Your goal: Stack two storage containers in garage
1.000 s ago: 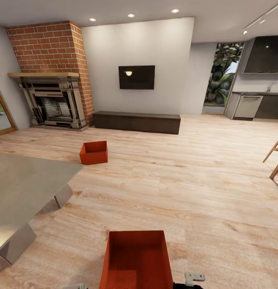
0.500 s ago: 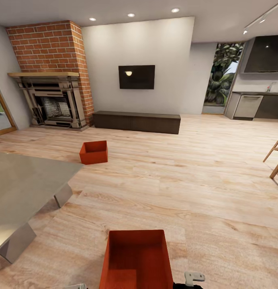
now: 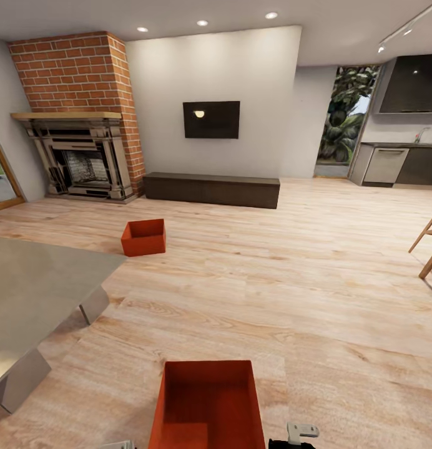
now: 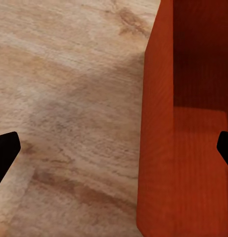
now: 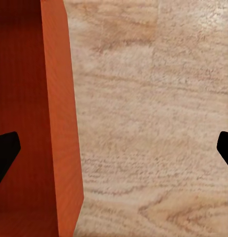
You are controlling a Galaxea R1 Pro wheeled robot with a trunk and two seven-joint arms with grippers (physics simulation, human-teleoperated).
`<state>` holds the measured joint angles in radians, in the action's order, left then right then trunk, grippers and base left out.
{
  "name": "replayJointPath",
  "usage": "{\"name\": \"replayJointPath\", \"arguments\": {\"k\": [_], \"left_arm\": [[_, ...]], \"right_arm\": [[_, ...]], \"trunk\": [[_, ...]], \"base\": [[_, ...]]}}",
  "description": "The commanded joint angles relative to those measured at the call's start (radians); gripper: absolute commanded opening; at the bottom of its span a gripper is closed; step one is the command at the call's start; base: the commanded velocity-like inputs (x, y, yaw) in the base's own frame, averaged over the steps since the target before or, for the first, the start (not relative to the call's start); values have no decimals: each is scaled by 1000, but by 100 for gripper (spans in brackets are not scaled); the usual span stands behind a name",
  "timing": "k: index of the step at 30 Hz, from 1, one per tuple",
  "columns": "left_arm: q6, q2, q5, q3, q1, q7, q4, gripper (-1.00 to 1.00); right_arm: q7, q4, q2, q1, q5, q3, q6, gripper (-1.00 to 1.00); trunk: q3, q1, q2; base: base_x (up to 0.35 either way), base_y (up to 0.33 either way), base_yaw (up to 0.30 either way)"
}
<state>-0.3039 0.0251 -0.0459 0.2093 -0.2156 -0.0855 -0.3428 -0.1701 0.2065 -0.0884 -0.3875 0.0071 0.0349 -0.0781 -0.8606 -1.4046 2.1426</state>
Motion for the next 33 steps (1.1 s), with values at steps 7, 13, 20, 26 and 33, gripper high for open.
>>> {"name": "replayJointPath", "arguments": {"k": [7, 13, 20, 26, 33], "left_arm": [[-3, -1, -5, 8, -1, -8, 1, 100], [-3, -1, -5, 8, -1, -8, 1, 100], [-3, -1, -5, 8, -1, -8, 1, 100], [-3, -1, -5, 8, -1, -8, 1, 100], [-3, -1, -5, 8, -1, -8, 1, 100]], "right_arm": [[-2, -1, -1, -1, 1, 3, -4, 100], [-2, -1, -1, -1, 1, 3, -3, 100], [-2, -1, -1, -1, 1, 3, -4, 100], [-2, -1, -1, -1, 1, 3, -4, 100], [-2, -1, -1, -1, 1, 3, -3, 100]], "trunk": [[-1, 0, 0], [-7, -8, 14], [-23, -27, 49], [-23, -27, 49], [-38, -46, 84]], "base": [[5, -6, 0], [0, 0, 0], [0, 0, 0], [0, 0, 0], [0, 0, 0]]}}
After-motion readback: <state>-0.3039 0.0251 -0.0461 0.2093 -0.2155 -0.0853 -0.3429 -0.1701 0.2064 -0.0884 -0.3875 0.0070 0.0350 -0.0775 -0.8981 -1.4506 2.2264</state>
